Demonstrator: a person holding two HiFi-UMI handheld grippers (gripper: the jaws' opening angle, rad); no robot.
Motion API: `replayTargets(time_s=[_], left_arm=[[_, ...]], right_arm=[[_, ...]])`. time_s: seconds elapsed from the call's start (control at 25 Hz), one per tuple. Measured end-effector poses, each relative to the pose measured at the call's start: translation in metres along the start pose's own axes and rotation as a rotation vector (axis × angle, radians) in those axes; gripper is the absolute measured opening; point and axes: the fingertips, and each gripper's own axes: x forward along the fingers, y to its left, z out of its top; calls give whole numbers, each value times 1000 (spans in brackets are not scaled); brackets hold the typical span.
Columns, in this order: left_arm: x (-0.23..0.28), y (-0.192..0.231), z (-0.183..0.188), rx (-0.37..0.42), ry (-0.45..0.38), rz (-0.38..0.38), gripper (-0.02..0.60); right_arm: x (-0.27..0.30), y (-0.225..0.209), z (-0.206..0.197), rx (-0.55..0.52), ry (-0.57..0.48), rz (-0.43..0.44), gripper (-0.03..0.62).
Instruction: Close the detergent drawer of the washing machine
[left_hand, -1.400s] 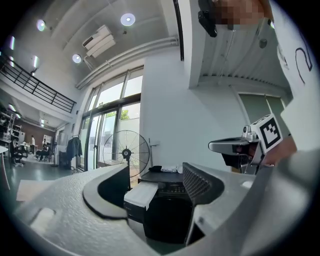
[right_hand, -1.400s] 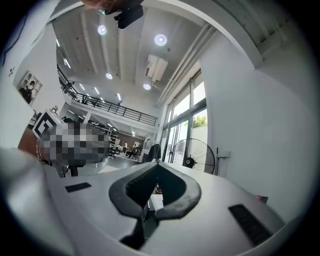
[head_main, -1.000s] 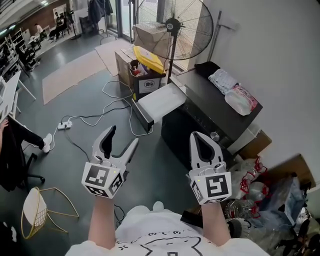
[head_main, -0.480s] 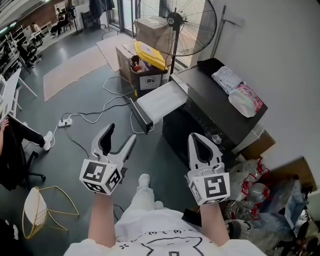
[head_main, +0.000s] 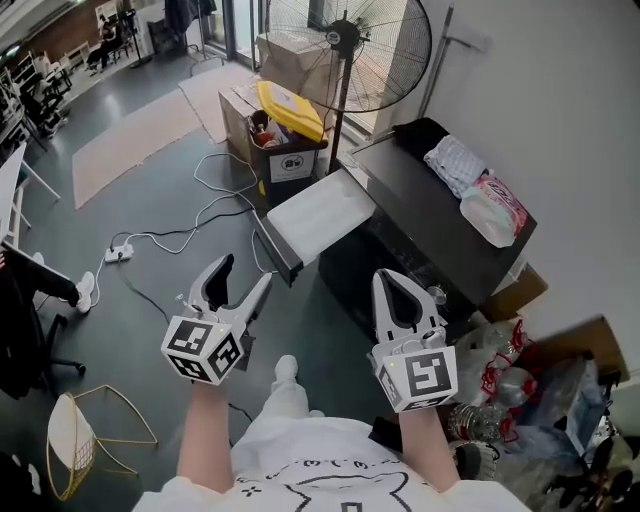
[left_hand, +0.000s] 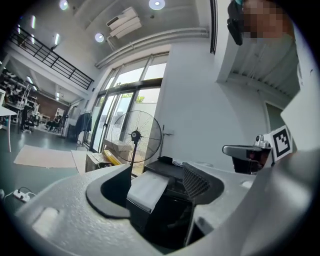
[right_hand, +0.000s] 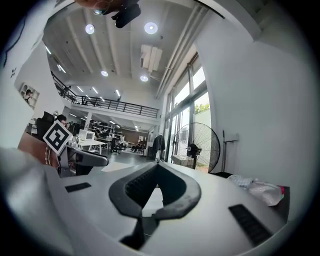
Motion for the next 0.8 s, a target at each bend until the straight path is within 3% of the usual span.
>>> replayTargets(time_s=[0.4, 0.8], left_arm=[[61, 55, -52, -134, 127, -73, 328], [101, 90, -116, -267, 264, -212, 328]], right_arm=[[80, -11, -28, 17, 89, -4, -2], [138, -14, -61, 45, 179, -21, -2]])
